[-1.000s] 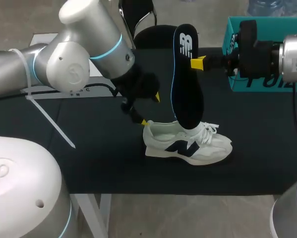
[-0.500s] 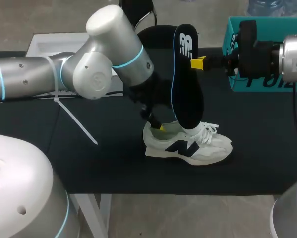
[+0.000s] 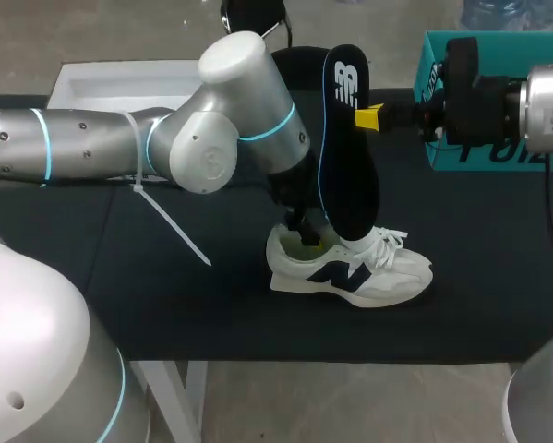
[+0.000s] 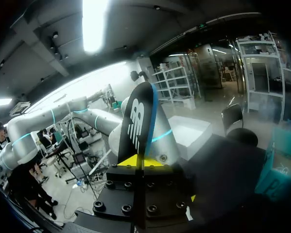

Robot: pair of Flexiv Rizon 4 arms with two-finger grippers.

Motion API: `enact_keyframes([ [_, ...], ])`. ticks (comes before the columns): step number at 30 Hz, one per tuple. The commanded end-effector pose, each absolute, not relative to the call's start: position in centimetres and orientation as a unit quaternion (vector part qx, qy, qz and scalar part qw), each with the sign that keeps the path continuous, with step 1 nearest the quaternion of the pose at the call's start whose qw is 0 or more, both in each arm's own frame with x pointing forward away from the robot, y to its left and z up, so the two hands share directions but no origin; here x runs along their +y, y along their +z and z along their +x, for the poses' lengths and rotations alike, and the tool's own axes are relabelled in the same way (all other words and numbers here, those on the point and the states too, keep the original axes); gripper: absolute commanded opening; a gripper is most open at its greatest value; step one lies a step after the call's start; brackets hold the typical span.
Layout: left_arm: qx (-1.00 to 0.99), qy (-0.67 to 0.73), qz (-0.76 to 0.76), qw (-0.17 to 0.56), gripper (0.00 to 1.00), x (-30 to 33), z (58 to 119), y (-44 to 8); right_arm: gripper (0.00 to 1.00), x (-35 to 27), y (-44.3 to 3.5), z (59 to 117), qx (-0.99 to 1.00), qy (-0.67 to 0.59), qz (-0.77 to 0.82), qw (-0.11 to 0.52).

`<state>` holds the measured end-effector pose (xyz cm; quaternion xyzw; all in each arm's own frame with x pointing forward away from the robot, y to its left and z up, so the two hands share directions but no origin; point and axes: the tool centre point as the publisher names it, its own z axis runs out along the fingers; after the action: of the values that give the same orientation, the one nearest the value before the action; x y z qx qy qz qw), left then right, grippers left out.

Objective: Take the shoe out of the shoebox, open the shoe tongue, remove and reinsert the insole, then place the shoe into the shoebox

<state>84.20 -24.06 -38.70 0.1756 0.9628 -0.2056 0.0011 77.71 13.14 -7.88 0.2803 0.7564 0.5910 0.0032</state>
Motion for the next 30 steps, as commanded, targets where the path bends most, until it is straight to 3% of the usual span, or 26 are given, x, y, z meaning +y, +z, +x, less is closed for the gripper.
enact_keyframes([
  [1,0.962,-0.213,0.173,0.0,0.0,-24.3,84.4,-39.7,0.0,13.3,-8.0,77.7,0.757,0.59,0.282,0.005],
  [30,0.942,-0.209,0.264,0.008,0.0,-22.2,83.5,-37.8,0.0,13.3,-8.0,77.7,0.757,0.59,0.282,0.005],
])
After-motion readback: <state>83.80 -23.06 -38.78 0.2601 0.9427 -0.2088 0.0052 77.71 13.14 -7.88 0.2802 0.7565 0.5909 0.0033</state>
